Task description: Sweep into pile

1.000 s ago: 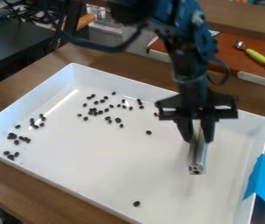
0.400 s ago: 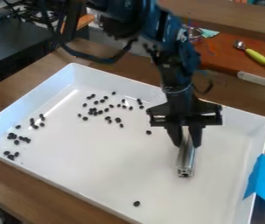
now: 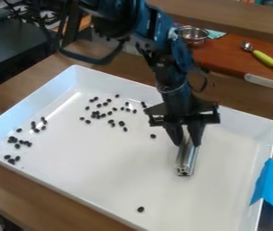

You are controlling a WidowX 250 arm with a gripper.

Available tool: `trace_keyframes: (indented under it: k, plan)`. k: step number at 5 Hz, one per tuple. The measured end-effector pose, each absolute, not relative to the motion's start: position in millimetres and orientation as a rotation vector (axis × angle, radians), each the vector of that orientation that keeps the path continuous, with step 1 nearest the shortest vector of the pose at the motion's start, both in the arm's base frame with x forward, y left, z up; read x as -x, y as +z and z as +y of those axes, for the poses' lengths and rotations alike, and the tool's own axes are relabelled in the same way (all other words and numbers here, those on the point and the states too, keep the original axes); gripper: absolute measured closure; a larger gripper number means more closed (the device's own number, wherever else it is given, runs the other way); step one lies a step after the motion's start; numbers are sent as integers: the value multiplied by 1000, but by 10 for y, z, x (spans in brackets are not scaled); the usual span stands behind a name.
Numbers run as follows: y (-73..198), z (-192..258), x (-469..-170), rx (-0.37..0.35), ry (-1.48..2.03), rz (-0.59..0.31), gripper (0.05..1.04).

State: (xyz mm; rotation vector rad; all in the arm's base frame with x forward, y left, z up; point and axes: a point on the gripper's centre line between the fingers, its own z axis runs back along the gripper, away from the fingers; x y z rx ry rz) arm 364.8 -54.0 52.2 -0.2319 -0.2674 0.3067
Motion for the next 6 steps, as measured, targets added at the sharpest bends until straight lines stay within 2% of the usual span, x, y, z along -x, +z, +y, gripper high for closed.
trace_keyframes:
  k: [3,5,6]
  plan:
    - [520,449,-3529,233,409,-218,749]
    - [529,1041,-3258,218,445,-209,749]
    - [540,1169,-3091,220,479,-217,749]
